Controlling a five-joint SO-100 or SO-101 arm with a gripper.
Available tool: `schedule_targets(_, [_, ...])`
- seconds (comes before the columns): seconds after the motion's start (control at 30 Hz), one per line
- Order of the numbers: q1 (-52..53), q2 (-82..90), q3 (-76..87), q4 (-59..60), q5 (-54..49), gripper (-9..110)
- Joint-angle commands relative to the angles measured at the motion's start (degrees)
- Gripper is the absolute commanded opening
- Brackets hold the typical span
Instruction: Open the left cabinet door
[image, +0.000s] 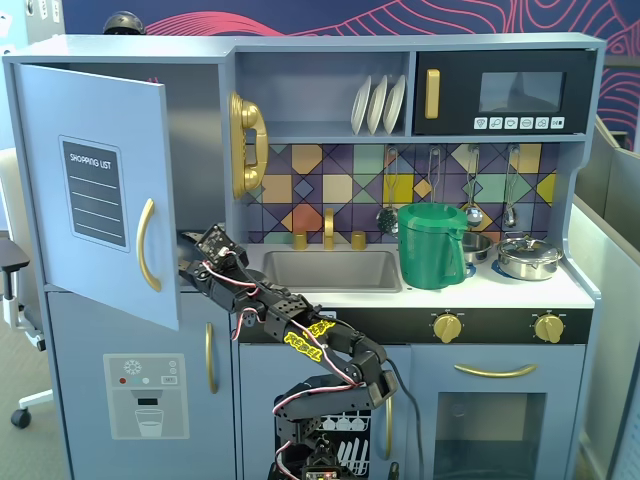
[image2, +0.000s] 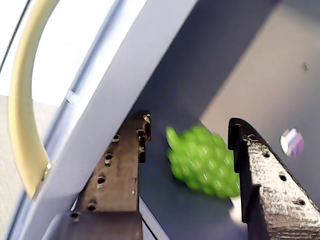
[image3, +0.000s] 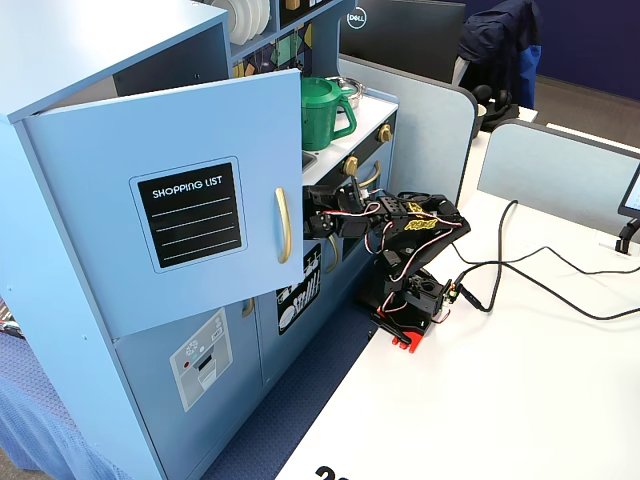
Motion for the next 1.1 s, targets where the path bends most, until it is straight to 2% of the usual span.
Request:
schedule_targets(0.0, [-3.8,-0.7,-1.5,-2.9,-1.8,11])
schedule_targets(0.6, [-15.6,-10.2,-2.6,-10.9,-7.2,11])
schedule_targets(0.7, [-12.4,-10.2,-3.1,-10.9,-6.4,11])
schedule_targets(1.07, [12.6,-1.2,-0.2,-0.2,0.9,11])
